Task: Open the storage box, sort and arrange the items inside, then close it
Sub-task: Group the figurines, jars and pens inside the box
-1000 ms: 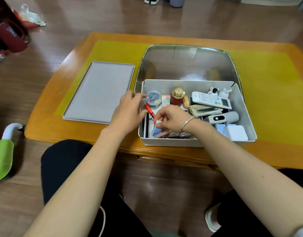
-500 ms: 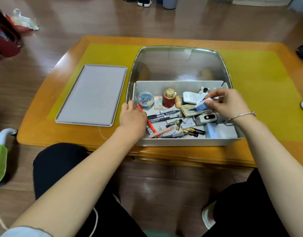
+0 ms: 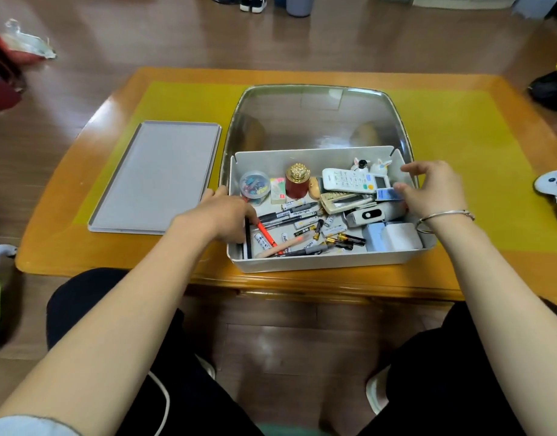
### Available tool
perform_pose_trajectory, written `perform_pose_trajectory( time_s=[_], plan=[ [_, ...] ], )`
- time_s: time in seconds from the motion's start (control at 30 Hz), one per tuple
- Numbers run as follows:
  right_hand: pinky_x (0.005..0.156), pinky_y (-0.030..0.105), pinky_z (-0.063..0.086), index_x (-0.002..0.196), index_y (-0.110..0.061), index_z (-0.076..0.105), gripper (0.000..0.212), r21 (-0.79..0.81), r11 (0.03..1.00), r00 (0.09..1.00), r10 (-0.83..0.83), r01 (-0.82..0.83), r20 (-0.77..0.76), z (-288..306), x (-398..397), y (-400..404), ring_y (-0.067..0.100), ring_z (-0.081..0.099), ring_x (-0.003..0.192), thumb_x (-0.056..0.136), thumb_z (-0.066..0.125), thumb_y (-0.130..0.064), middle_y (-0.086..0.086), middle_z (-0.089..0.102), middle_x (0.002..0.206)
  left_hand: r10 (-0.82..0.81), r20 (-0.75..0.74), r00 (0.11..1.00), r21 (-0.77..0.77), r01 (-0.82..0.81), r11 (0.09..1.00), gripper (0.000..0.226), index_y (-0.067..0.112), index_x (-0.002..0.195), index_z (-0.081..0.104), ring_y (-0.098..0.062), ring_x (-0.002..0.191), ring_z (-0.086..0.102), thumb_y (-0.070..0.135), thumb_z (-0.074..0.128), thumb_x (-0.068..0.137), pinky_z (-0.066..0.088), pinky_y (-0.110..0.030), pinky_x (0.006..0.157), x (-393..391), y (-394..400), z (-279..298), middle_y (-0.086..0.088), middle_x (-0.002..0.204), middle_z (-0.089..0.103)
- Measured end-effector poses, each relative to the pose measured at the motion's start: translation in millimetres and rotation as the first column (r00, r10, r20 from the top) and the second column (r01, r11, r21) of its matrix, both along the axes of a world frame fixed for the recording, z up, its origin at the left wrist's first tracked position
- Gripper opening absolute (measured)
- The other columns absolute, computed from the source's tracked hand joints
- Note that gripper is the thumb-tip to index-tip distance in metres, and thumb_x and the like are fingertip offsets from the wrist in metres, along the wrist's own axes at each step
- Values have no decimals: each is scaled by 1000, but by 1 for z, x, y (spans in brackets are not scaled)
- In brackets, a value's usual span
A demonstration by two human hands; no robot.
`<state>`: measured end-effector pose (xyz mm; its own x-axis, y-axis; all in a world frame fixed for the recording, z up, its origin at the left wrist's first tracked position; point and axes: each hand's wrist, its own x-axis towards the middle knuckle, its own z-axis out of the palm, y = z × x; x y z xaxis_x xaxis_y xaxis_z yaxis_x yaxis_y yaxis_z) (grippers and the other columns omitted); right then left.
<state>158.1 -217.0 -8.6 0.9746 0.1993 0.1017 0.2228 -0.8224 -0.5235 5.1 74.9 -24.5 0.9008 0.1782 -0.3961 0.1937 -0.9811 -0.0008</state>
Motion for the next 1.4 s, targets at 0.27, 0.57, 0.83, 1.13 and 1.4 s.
perform_pose_trajectory(
  time_s=[0.27, 0.57, 0.83, 1.13, 1.4],
  plan=[
    [87, 31, 45, 97, -15, 68, 15, 65, 960, 955, 261, -272, 142, -10, -41, 41, 24, 58, 97, 82, 66, -12, 6, 55, 99, -47, 95, 994, 67, 41, 997, 25, 40, 106, 66, -26, 113, 33, 36, 72, 82, 26, -40, 95, 0, -7, 2, 3, 126, 54],
    [66, 8, 41, 93, -18, 69, 10, 215, 806, 777, 591, -552, -219, -26, -81, 107, -6, 54, 68, 86, 63, -13, -7, 65, 83, -148, 198, 969, 88, 133, 987, 19, 38, 96, 65, -39, 145, -3, 31, 72, 80, -14, -53, 113, -2, 2, 9, 2, 146, 39],
    [98, 40, 42, 136, -23, 40, 63, -11, 784, 781, 617, -621, -95, -17, -82, 109, 20, 49, 117, 80, 69, -36, 1, 51, 130, 58, 482, 874, -365, 140, 921, 15, 19, 94, 62, -20, 89, 51, 25, 71, 84, 34, -28, 69, 4, 0, 36, 0, 91, 61],
    [87, 44, 42, 126, -16, 50, 45, -246, 879, 871, 456, -409, 184, -3, -44, 51, 33, 55, 106, 86, 62, -33, 10, 56, 116, 239, 494, 836, -627, 152, 764, 39, 17, 122, 51, -10, 89, 53, 24, 68, 87, 42, -19, 76, 31, -50, 26, 3, 112, 57],
    [89, 43, 34, 123, -10, 49, 47, -396, 918, 978, 88, -7, 188, -10, -1, 15, 33, 46, 113, 87, 59, -40, 15, 54, 123, 67, 303, 951, -406, 65, 912, 36, 14, 123, 55, -19, 110, 54, 18, 66, 89, 39, -23, 88, 21, -34, -1, -6, 124, 57]
  ],
)
